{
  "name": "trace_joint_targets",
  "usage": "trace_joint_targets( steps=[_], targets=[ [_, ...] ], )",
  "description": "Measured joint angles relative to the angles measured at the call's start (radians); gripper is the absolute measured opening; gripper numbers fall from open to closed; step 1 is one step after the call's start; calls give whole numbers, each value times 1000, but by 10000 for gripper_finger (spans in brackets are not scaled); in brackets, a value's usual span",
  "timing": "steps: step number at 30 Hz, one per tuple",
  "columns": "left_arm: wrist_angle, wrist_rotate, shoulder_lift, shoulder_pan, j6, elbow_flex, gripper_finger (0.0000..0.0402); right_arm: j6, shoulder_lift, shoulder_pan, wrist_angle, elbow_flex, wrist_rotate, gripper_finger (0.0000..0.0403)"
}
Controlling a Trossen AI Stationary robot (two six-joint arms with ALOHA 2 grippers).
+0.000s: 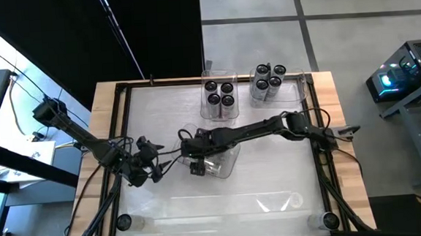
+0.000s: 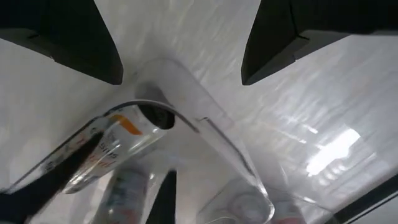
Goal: Sort soda cans
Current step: Adjust the cans in the bottom transparent bin
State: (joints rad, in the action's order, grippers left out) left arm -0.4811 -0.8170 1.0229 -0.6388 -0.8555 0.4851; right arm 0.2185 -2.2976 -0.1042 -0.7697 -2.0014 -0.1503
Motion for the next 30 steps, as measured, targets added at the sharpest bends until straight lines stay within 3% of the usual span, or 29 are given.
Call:
trace_joint_targets(
  steps=[7,17,24,30],
  targets=[
    [68,-1,0,1,29,-23,323,-21,-55,26,30,-1,112,346],
    [86,-5,1,1,39,-23,323,-16,-96,66,27,-2,158,340],
    [82,-20,-1,-2,10,-23,323,-46,-82,50,62,-1,64,249],
    [86,-78,-8,-37,-6,-23,323,-75,-29,32,73,2,-65,246]
  ],
)
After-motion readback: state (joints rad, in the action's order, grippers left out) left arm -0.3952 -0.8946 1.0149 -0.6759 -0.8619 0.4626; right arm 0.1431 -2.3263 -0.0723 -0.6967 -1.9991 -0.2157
